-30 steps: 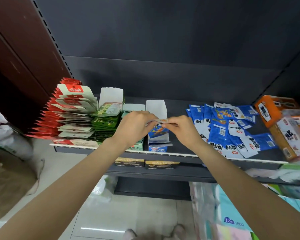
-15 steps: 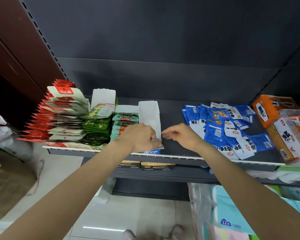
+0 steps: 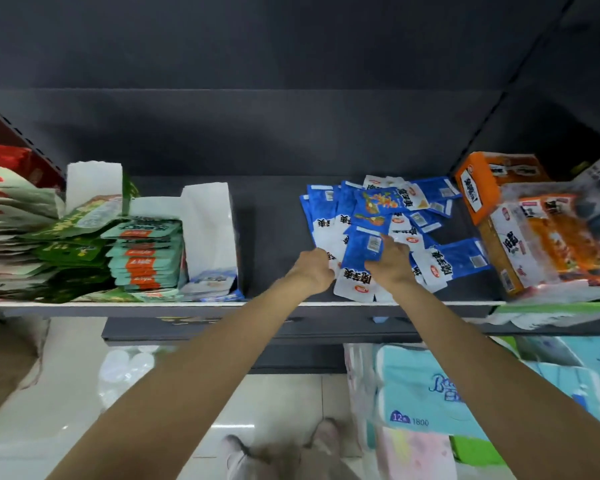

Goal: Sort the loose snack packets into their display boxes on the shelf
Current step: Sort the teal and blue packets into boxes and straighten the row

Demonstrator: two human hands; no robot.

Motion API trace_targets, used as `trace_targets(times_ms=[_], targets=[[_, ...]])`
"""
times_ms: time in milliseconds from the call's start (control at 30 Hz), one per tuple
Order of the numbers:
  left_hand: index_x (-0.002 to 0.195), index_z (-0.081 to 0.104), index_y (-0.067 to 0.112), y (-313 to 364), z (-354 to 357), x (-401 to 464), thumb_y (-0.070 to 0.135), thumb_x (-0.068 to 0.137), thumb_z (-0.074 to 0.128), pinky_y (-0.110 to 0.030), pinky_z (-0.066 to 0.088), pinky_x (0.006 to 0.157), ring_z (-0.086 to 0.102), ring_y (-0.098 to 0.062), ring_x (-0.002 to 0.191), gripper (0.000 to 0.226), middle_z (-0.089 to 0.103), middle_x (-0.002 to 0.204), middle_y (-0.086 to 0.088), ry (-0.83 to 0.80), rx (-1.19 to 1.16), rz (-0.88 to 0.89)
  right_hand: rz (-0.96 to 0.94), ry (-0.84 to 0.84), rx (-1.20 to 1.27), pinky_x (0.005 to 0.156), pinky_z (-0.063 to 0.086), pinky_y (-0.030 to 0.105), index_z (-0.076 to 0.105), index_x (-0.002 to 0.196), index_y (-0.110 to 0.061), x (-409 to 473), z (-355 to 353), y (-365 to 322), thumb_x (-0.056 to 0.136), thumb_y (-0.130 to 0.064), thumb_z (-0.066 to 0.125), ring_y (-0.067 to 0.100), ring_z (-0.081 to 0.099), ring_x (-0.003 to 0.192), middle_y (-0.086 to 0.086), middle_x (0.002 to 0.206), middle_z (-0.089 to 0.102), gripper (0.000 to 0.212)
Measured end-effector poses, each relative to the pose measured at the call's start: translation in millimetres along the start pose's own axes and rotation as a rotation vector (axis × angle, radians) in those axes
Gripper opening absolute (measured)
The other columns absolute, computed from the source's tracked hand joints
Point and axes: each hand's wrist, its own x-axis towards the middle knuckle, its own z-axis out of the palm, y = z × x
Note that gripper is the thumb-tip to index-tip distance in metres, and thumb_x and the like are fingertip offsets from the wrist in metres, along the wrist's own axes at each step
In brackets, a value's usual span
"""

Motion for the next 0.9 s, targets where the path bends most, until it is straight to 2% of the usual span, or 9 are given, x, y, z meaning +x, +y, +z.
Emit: trace_targets(times_ms=[200,300,367,467,567,667,767,833,900], targets=[[0.090,0.054,0.003,17.6,18.3,25.9,0.020,0.090,0.061,-0.022,0.040,0.058,0.051,-0.019,0.078,0.019,0.050,0.080,-0.005,-0.033,-0.211,-0.178,0.104,-0.084,0.534,0.088,0.052,0.043,0.039,0.132,-0.008,10.8,-0.3,0.5,0.085,0.007,0.053,0.031,0.055,0.113,0.013,0.125,0.051,0.051],[0.075,0.050,0.004,16.3,6.6,22.9,0.004,0.091,0.053,-0.017,0.029,0.039,0.039,-0.013,0.050,0.016,0.045,0.059,-0.005,-0.028,-0.650,-0.236,-0.058,-0.127,0.273,0.087,0.046,0.031,0.045,0.132,-0.013,5.0,-13.8,-2.9,0.085,0.011,0.049,0.027,0.053,0.117,0.012,0.132,0.049,0.052],[0.075,0.054,0.003,14.0,-9.9,12.2,0.000,0.089,0.051,-0.015,0.028,0.038,0.037,-0.008,0.044,0.015,0.050,0.053,-0.003,-0.015,-0.865,-0.207,-0.279,-0.157,0.023,0.091,0.040,0.025,0.043,0.138,-0.015,-3.7,-26.0,-3.8,0.082,0.014,0.052,0.026,0.045,0.125,0.012,0.138,0.043,0.064],[0.080,0.057,0.004,6.7,-40.5,-10.7,0.002,0.088,0.052,-0.013,0.030,0.040,0.038,-0.004,0.043,0.010,0.050,0.059,-0.002,-0.043,-1.097,-0.146,-0.560,-0.146,-0.040,0.097,0.026,0.012,0.047,0.137,-0.018,-18.8,-28.5,-15.9,0.080,0.006,0.064,0.020,0.041,0.129,0.007,0.136,0.046,0.064],[0.075,0.059,0.006,-5.7,-68.4,-34.4,0.010,0.089,0.053,-0.014,0.030,0.042,0.038,-0.006,0.042,0.016,0.051,0.055,-0.001,-0.007,-1.048,-0.087,-0.753,0.017,-0.015,0.088,0.039,0.021,0.064,0.120,-0.016,-38.2,-20.8,-46.4,0.086,-0.010,0.065,0.021,0.059,0.105,0.005,0.114,0.064,0.035],[0.074,0.063,0.006,-24.6,-92.7,-56.2,0.028,0.094,0.048,-0.018,0.035,0.042,0.045,-0.008,0.036,0.033,0.056,0.048,0.001,0.246,-0.778,-0.066,-0.796,0.153,0.060,0.079,0.050,0.038,0.070,0.109,-0.011,-57.7,-11.4,-82.6,0.090,-0.014,0.061,0.028,0.064,0.088,0.010,0.096,0.070,0.022],[0.093,0.061,0.004,-57.7,-113.7,-79.3,0.018,0.096,0.043,-0.024,0.046,0.063,0.063,-0.017,0.068,0.023,0.065,0.080,-0.007,0.641,-0.369,0.092,-0.723,0.130,0.200,0.072,0.052,0.048,0.070,0.093,0.004,-73.0,2.1,-115.5,0.088,-0.026,0.064,0.036,0.066,0.080,0.020,0.082,0.070,0.030],[0.106,0.055,0.007,-79.8,-126.1,-98.7,0.007,0.093,0.043,-0.018,0.046,0.068,0.061,-0.017,0.088,0.018,0.062,0.100,-0.006,0.721,-0.304,0.249,-0.715,0.050,0.243,0.070,0.054,0.054,0.069,0.093,0.004,-83.3,15.9,-134.3,0.087,-0.028,0.064,0.032,0.068,0.080,0.018,0.084,0.071,0.033],[0.111,0.052,0.010,-102.3,-134.2,-114.5,0.002,0.090,0.047,-0.017,0.049,0.068,0.059,-0.012,0.091,0.023,0.061,0.103,-0.002,0.694,-0.298,0.362,-0.746,-0.014,0.247,0.072,0.055,0.051,0.070,0.101,-0.002,-97.6,29.7,-152.1,0.088,-0.024,0.065,0.022,0.069,0.081,0.011,0.090,0.073,0.026]])
